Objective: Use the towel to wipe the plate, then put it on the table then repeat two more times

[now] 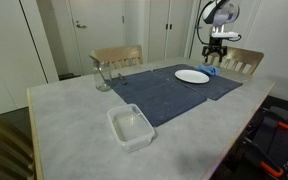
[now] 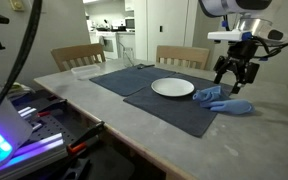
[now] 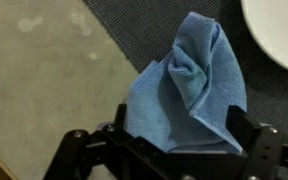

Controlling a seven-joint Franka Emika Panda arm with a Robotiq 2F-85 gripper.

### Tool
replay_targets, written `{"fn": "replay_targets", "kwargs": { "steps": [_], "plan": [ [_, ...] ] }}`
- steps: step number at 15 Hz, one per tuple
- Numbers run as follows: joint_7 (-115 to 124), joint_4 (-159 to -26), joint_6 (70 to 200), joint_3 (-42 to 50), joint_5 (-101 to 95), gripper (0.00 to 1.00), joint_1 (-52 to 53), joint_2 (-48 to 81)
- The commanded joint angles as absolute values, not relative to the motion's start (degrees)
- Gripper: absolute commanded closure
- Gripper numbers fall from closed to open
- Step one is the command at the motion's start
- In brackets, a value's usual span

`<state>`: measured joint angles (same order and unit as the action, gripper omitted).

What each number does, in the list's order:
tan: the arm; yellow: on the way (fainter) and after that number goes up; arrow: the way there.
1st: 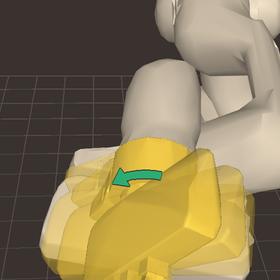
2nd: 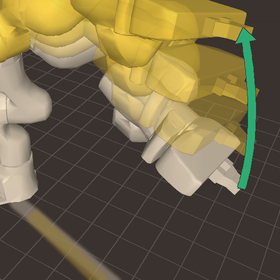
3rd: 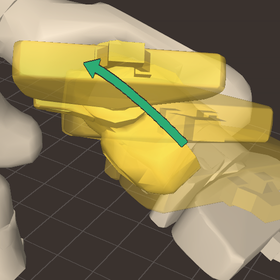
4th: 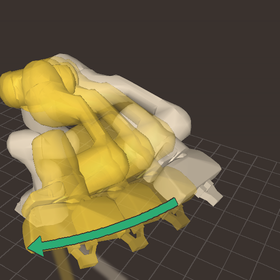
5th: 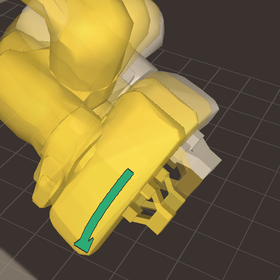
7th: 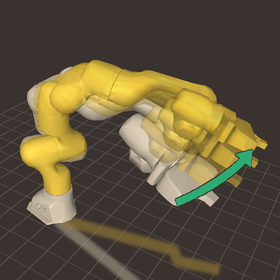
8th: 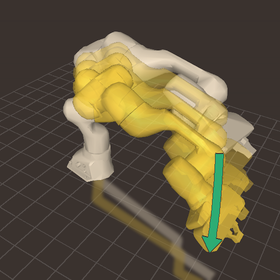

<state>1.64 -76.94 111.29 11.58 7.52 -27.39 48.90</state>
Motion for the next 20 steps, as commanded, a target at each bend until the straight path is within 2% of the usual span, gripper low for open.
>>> {"fn": "replay_targets", "kwargs": {
  "steps": [1,20],
  "plan": [
    [-3.85,-75.85,109.35,8.82,11.31,0.00,-29.76,49.62],
    [-15.93,-78.58,116.89,8.98,6.70,0.00,-28.54,50.06]
  ]
}}
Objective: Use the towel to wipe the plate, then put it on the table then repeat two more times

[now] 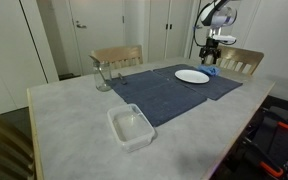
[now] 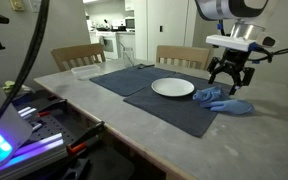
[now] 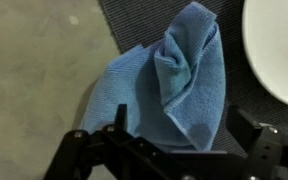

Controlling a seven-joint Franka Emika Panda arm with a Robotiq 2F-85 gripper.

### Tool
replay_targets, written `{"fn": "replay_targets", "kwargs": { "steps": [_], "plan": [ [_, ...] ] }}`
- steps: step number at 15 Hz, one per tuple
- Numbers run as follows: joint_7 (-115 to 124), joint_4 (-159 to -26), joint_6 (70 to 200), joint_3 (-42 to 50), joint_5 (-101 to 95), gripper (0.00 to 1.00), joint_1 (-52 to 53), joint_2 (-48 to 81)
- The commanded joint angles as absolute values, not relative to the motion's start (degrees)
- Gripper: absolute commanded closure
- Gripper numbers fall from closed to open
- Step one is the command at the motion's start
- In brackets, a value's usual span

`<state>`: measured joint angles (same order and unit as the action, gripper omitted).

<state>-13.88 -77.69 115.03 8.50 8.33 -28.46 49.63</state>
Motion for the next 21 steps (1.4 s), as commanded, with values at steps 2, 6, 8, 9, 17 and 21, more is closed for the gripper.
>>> {"fn": "replay_targets", "kwargs": {
  "steps": [2,6,8,9,17,21],
  "plan": [
    [-16.02,-78.52,117.57,9.55,5.34,0.00,-28.59,50.58],
    [-15.80,-78.50,118.77,10.34,3.28,0.00,-29.00,50.99],
    [-15.56,-78.82,119.09,10.34,3.04,0.00,-29.23,51.11],
    [-15.34,-79.03,119.20,10.21,3.38,0.00,-29.38,51.27],
    [-15.68,-77.81,117.13,8.51,7.44,0.00,-31.79,53.58],
    [-15.37,-76.81,113.96,7.12,11.18,0.00,-33.45,54.08]
  ]
}}
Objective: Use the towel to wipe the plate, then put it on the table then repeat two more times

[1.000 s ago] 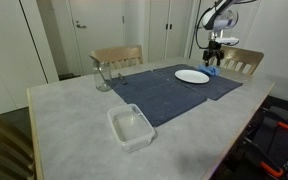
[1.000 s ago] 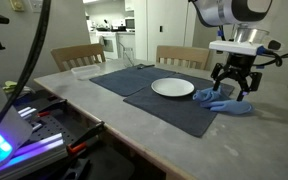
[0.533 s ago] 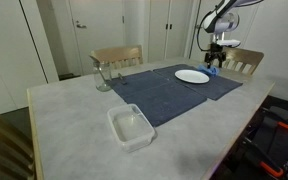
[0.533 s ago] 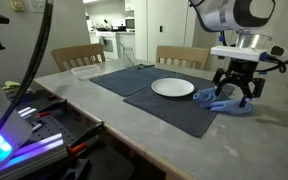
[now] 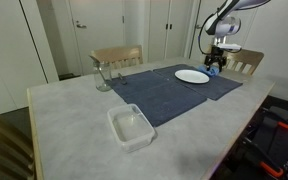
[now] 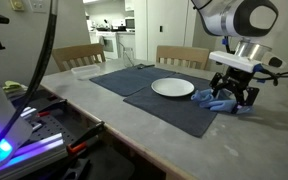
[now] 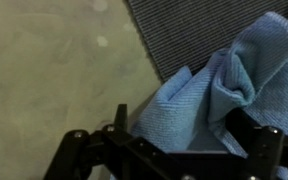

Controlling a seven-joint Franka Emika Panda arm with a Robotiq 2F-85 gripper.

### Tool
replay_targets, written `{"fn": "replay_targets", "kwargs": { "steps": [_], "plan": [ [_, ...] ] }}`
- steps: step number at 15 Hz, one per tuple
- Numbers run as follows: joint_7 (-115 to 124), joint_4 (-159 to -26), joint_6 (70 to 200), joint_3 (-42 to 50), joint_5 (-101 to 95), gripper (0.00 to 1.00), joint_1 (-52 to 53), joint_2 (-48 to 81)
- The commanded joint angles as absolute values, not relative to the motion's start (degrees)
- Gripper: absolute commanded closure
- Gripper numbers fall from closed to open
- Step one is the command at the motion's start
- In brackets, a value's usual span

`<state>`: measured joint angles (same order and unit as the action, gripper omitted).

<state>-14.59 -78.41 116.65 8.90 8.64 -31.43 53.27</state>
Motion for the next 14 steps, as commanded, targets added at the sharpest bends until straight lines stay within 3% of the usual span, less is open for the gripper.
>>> {"fn": "replay_targets", "kwargs": {
  "steps": [1,9,11,14],
  "plan": [
    [-15.39,-76.75,113.52,6.86,11.91,0.00,-33.72,54.09],
    [-15.65,-76.50,111.84,5.58,14.51,0.00,-34.32,54.12],
    [-15.76,-76.44,111.74,5.33,14.70,0.27,-34.27,54.15],
    [-15.79,-76.26,111.56,5.10,14.82,0.48,-34.19,54.16]
  ]
}}
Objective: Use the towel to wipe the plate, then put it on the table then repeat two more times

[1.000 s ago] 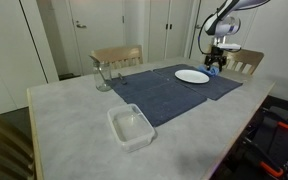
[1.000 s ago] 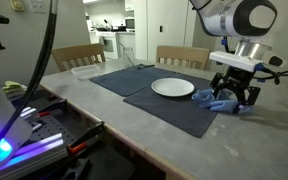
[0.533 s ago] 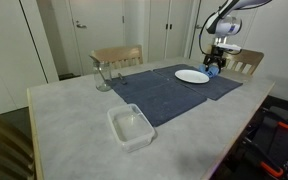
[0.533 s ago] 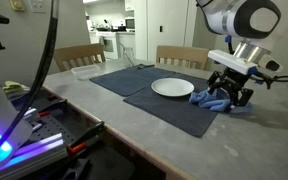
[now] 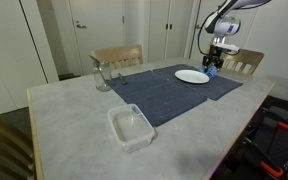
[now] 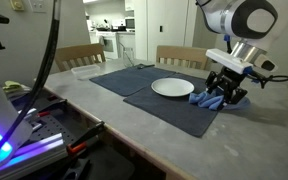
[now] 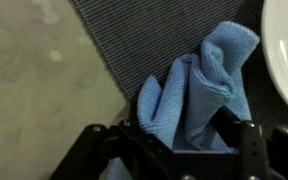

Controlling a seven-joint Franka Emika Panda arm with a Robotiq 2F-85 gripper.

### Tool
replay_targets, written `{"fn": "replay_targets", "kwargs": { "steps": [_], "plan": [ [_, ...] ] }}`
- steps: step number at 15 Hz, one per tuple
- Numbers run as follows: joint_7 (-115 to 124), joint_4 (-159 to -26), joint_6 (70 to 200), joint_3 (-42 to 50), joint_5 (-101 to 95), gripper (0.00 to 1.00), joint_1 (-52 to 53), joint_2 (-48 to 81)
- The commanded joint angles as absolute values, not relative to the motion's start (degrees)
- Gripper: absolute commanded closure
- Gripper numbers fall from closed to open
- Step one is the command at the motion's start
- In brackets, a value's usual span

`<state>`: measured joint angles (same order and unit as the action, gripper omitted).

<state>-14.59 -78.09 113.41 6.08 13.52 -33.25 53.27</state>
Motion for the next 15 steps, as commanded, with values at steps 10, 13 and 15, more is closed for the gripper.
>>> {"fn": "replay_targets", "kwargs": {
  "steps": [10,13,15],
  "plan": [
    [-15.31,-75.03,110.96,5.06,14.16,0.98,-33.16,53.98],
    [-15.08,-75.39,111.41,5.39,13.44,0.97,-32.20,53.30],
    [-14.36,-75.47,111.20,5.87,12.68,0.97,-31.23,52.71]
  ]
}}
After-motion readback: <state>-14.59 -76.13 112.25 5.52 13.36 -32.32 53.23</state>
